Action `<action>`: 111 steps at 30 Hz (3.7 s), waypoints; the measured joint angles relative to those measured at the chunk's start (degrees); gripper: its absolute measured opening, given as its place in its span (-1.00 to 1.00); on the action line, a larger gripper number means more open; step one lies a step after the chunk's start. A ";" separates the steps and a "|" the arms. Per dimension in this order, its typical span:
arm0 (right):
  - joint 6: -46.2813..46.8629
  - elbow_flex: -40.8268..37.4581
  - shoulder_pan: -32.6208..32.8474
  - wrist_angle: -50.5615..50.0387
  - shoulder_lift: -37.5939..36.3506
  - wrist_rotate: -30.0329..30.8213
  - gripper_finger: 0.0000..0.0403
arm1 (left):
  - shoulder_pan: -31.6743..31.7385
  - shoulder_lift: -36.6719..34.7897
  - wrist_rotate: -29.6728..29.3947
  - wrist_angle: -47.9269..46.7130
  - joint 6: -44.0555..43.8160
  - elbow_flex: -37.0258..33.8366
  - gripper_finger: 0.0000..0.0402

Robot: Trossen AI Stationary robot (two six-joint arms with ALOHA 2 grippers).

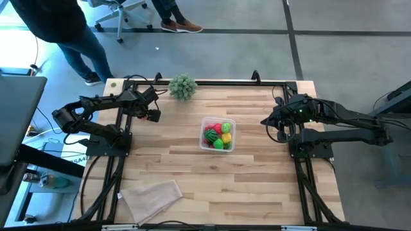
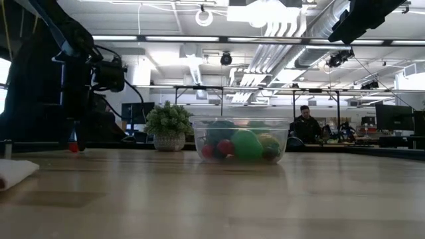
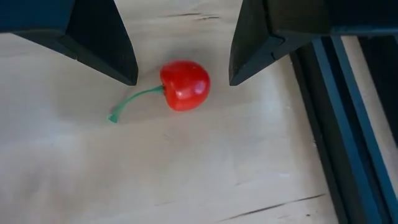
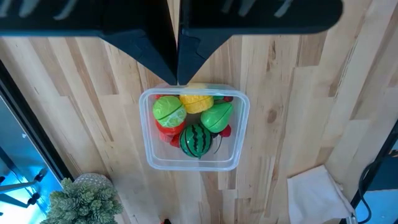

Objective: Pick and placing Produce into tupperware
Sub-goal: Put the red cherry into the transparent bin

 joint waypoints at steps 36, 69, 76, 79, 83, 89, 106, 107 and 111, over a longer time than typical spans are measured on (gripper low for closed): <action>0.00 0.02 0.00 0.02 0.00 0.02 -0.99 | 0.00 -0.39 -0.40 5.44 -0.17 -3.47 -0.30; 0.00 0.02 0.00 0.02 0.00 0.00 -0.99 | 0.00 -0.04 -0.86 5.43 -0.40 -2.38 -0.48; 0.00 0.02 0.00 0.00 0.00 0.00 -0.99 | 0.00 -0.17 -0.65 5.62 0.59 -2.40 -0.31; 0.00 0.00 0.01 0.00 -0.01 0.01 -0.99 | 0.07 -0.71 0.72 5.63 1.71 -2.14 -0.34; 0.00 0.00 0.02 0.00 0.00 0.00 -0.99 | -0.02 -2.35 6.25 5.98 3.53 -0.67 -0.46; 0.00 0.00 0.02 0.01 -0.01 0.00 -0.99 | 0.00 -5.76 16.85 6.88 6.34 2.58 -0.45; 0.00 0.00 0.00 0.00 -0.02 0.02 -0.99 | -15.23 -18.91 47.19 47.05 7.31 5.01 -0.44; 0.00 0.01 0.02 0.01 0.00 0.00 -0.99 | -17.01 -18.91 47.15 49.68 8.28 5.01 -0.41; 0.00 0.00 0.01 0.00 -0.01 0.01 -0.99 | -22.98 -17.67 43.27 53.44 12.80 6.22 -0.34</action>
